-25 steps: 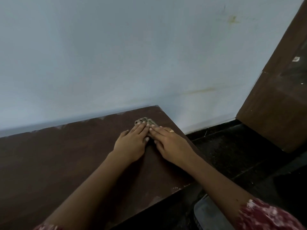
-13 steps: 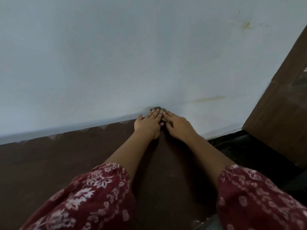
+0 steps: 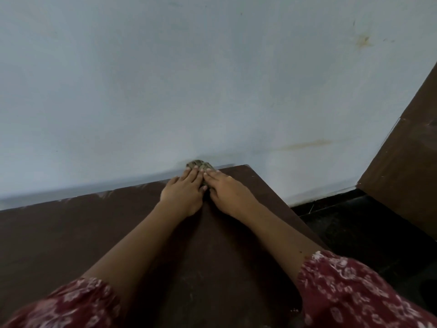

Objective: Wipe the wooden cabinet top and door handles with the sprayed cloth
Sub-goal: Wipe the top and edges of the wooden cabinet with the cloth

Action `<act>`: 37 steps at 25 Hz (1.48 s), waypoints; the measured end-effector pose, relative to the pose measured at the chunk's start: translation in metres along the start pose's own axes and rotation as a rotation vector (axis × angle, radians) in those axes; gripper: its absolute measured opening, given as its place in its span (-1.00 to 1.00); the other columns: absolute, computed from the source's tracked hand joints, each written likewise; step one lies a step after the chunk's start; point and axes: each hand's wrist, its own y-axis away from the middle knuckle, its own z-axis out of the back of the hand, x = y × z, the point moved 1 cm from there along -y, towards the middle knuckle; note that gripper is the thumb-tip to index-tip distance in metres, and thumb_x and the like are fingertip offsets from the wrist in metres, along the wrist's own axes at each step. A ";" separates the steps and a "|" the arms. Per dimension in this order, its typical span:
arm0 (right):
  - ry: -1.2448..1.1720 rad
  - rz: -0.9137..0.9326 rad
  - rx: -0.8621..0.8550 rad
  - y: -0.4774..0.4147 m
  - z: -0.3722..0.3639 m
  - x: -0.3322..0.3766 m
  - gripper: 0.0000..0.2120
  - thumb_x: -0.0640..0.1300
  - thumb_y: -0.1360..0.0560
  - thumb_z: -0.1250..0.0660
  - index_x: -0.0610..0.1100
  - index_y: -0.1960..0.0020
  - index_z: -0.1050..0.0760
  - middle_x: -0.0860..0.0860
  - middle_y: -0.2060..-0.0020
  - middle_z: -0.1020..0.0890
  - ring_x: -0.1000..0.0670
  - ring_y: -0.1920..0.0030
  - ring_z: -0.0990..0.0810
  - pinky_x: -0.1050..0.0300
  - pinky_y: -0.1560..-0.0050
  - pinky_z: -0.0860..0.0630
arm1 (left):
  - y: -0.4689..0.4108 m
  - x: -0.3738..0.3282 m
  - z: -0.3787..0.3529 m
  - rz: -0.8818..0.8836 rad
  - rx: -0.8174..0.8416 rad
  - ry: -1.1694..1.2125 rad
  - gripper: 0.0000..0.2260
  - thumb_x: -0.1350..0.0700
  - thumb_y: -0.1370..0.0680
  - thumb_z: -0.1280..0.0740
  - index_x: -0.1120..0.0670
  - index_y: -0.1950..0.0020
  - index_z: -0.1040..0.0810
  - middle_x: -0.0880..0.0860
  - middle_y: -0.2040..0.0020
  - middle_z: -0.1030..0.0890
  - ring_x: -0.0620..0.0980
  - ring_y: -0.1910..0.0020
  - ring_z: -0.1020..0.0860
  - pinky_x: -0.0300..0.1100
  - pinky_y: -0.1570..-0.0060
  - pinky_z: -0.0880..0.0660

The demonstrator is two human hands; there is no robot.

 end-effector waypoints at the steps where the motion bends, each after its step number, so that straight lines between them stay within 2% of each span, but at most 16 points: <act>1: 0.012 -0.027 0.002 0.001 0.002 -0.010 -0.53 -0.19 -0.59 -0.05 -0.14 -0.50 -0.13 -0.06 -0.52 -0.18 -0.02 -0.52 -0.12 0.11 -0.50 -0.07 | -0.007 -0.009 -0.001 -0.030 -0.004 0.013 -0.51 -0.03 -0.65 0.12 0.06 -0.55 0.15 0.01 -0.59 0.14 -0.04 -0.56 0.14 -0.06 -0.52 0.09; 9: -0.006 -0.285 -0.055 -0.022 0.009 -0.076 -0.53 -0.17 -0.59 -0.04 -0.13 -0.50 -0.14 -0.04 -0.51 -0.20 -0.05 -0.49 -0.19 0.06 -0.48 -0.19 | -0.083 -0.062 -0.007 -0.056 0.037 0.044 -0.52 0.05 -0.66 0.09 0.05 -0.55 0.17 0.00 -0.59 0.15 -0.02 -0.57 0.15 -0.01 -0.52 0.08; 13: -0.068 -0.418 -0.140 -0.001 0.006 -0.074 -0.54 -0.19 -0.59 -0.04 -0.14 -0.48 -0.18 -0.09 -0.50 -0.23 -0.10 -0.46 -0.25 0.05 -0.42 -0.26 | -0.070 -0.082 -0.003 -0.142 0.076 0.019 -0.50 0.08 -0.64 0.05 0.03 -0.55 0.17 -0.02 -0.58 0.17 -0.03 -0.57 0.15 -0.01 -0.53 0.10; 16: -0.097 -0.449 -0.155 0.029 0.013 -0.066 -0.53 -0.18 -0.56 -0.08 -0.11 -0.47 -0.21 -0.07 -0.49 -0.26 -0.11 -0.44 -0.30 0.03 -0.39 -0.29 | -0.050 -0.088 0.004 -0.219 0.143 0.086 -0.51 0.07 -0.63 0.07 0.01 -0.55 0.14 -0.04 -0.58 0.15 -0.05 -0.56 0.16 0.01 -0.53 0.18; 20: -0.095 -0.328 -0.140 0.057 0.025 -0.059 -0.57 -0.12 -0.52 -0.19 -0.05 -0.39 -0.35 -0.06 -0.35 -0.42 -0.14 -0.31 -0.40 0.04 -0.32 -0.36 | -0.022 -0.073 0.005 -0.206 0.113 0.017 -0.53 0.04 -0.63 0.10 -0.06 -0.55 0.11 -0.12 -0.58 0.11 -0.05 -0.56 0.16 0.07 -0.51 0.24; 22: -0.136 -0.296 -0.126 0.053 0.026 -0.051 -0.57 -0.12 -0.53 -0.20 -0.07 -0.40 -0.31 -0.06 -0.39 -0.32 -0.12 -0.34 -0.38 0.06 -0.31 -0.35 | -0.013 -0.064 0.004 -0.184 0.087 -0.034 -0.53 0.01 -0.63 0.11 -0.07 -0.54 0.12 -0.12 -0.58 0.12 -0.05 -0.56 0.17 0.09 -0.50 0.25; 24: -0.165 -0.255 -0.087 0.039 0.021 -0.038 -0.48 -0.15 -0.56 -0.17 -0.12 -0.49 -0.14 -0.03 -0.53 -0.09 -0.06 -0.47 -0.22 0.09 -0.40 -0.24 | -0.008 -0.049 0.003 -0.151 0.064 -0.046 -0.53 -0.01 -0.63 0.12 -0.06 -0.54 0.14 -0.10 -0.58 0.12 -0.05 -0.56 0.17 0.09 -0.50 0.24; 26: -0.114 -0.190 -0.023 0.019 0.014 -0.019 -0.46 -0.14 -0.59 -0.13 -0.15 -0.52 -0.05 -0.04 -0.55 0.01 -0.02 -0.54 -0.05 0.08 -0.48 -0.10 | -0.005 -0.025 0.002 -0.111 0.048 -0.020 -0.53 -0.02 -0.64 0.14 -0.05 -0.54 0.15 -0.09 -0.58 0.12 -0.06 -0.56 0.17 0.07 -0.50 0.23; 28: -0.093 -0.115 0.018 0.003 0.006 0.006 -0.47 -0.16 -0.59 -0.12 -0.15 -0.52 -0.06 -0.07 -0.55 -0.01 -0.02 -0.55 0.01 0.05 -0.50 -0.05 | 0.008 0.003 0.003 -0.054 0.047 0.027 -0.52 -0.06 -0.64 0.15 -0.02 -0.55 0.16 -0.07 -0.58 0.12 -0.07 -0.56 0.15 0.04 -0.51 0.21; 33: -0.111 0.036 0.009 -0.027 -0.016 0.097 -0.47 -0.19 -0.57 -0.10 -0.17 -0.52 -0.06 -0.07 -0.55 -0.05 0.02 -0.55 0.00 0.17 -0.48 -0.01 | 0.081 0.079 0.007 0.049 0.093 0.103 -0.47 -0.11 -0.63 0.08 0.02 -0.55 0.12 -0.01 -0.58 0.13 -0.08 -0.56 0.13 -0.06 -0.52 0.13; 37: -0.149 0.183 0.076 -0.030 -0.033 0.172 -0.44 -0.22 -0.55 -0.14 -0.12 -0.52 -0.08 -0.07 -0.55 -0.06 -0.02 -0.55 0.01 0.08 -0.51 -0.02 | 0.145 0.125 0.014 0.171 0.049 0.056 -0.47 -0.14 -0.62 0.06 -0.02 -0.55 0.08 -0.07 -0.58 0.06 -0.13 -0.55 0.10 -0.10 -0.52 0.12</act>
